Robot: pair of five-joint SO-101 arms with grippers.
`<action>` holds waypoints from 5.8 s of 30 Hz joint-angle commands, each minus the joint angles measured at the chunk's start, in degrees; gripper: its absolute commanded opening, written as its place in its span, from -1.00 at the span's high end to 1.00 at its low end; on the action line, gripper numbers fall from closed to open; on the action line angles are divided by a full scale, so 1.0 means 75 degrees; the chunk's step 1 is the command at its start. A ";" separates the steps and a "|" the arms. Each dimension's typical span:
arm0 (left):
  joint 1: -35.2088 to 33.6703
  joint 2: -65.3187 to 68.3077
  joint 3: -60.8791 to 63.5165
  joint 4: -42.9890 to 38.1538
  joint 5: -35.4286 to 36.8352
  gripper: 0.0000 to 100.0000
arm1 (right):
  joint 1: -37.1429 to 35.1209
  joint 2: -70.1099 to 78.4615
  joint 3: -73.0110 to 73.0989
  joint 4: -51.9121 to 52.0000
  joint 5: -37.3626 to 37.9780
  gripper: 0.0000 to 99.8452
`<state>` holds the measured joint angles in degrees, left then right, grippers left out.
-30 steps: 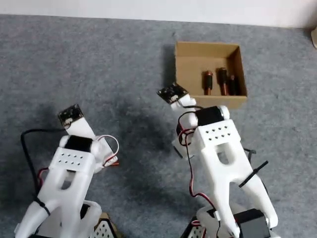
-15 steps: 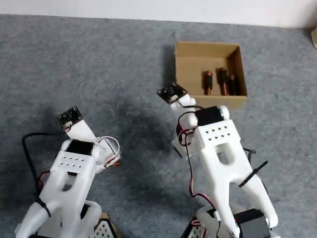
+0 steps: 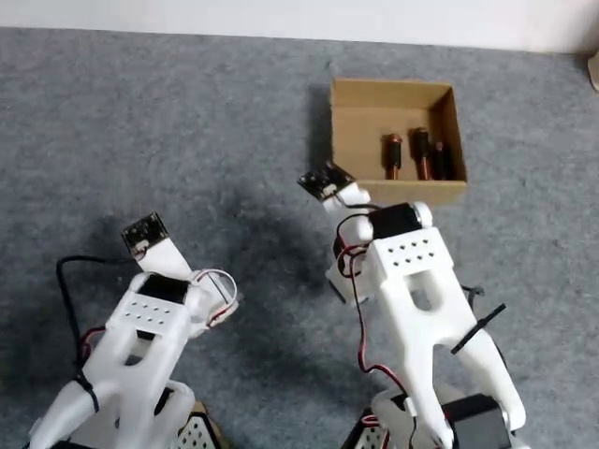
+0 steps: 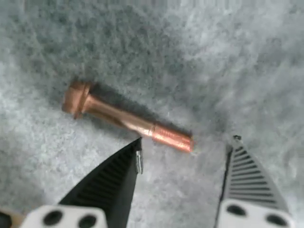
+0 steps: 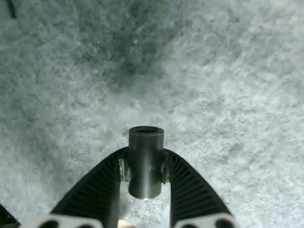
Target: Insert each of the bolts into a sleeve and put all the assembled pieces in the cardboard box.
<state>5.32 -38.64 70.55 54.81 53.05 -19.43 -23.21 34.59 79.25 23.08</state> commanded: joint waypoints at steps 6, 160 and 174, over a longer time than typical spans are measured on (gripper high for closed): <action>-0.0885 -0.0158 0.0440 -0.0621 0.0070 0.45 | 0.0053 -0.0275 0.0604 -0.0826 0.0094 0.99; 0.4132 -0.4026 0.0451 -0.4864 -0.3493 0.99 | -0.0358 -1.0954 0.6804 -0.6699 -0.2544 0.99; 0.3792 -0.3968 0.0264 -0.4864 -0.3446 0.59 | -0.0322 -1.0954 0.6828 -0.6664 -0.2532 0.99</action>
<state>34.77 -69.14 73.80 17.71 26.59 -24.79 -104.88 88.66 32.31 4.79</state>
